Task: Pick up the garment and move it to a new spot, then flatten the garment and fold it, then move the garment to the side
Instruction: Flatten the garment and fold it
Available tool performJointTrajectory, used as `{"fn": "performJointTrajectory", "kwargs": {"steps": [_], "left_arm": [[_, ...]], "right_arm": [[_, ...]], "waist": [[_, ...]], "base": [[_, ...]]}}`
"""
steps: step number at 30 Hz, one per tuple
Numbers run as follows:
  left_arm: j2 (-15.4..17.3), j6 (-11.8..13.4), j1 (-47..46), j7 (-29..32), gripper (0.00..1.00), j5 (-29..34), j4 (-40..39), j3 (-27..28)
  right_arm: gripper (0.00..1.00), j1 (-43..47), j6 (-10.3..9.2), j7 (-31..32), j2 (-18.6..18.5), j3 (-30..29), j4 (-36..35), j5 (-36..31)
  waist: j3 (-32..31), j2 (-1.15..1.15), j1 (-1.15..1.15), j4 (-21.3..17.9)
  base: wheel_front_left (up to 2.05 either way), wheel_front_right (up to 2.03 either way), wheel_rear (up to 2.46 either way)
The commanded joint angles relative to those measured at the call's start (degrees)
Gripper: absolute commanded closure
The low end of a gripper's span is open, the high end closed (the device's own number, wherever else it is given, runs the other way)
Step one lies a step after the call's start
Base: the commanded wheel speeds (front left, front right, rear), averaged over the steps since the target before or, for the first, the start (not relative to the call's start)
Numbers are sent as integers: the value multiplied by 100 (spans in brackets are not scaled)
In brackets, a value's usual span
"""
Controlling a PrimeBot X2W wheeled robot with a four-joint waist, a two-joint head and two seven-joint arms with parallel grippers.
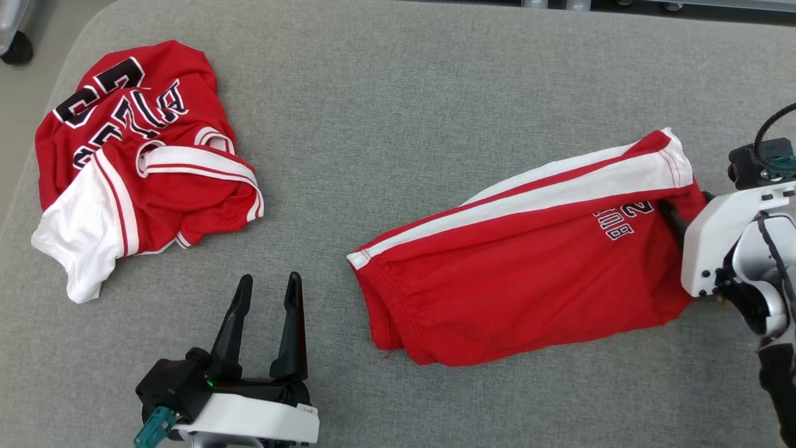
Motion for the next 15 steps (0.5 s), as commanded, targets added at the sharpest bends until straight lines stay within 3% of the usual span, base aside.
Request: {"fn": "performJointTrajectory", "kwargs": {"steps": [1,6,15], "left_arm": [[0,-33,-81,-26,0,51,23,39],[-7,-76,-16,-26,0,130,106,106],[30,-97,381,-26,0,196,191,208]], "right_arm": [[100,290,-1,234,115,185,269,156],[100,419,-1,124,94,212,170,687],[100,1177,-1,212,-68,-267,-690,1670]], "waist": [[-33,0,0,-75],[-303,0,0,-377],[-900,0,0,-966]], "base": [[0,0,0],[0,0,0],[0,0,0]]}}
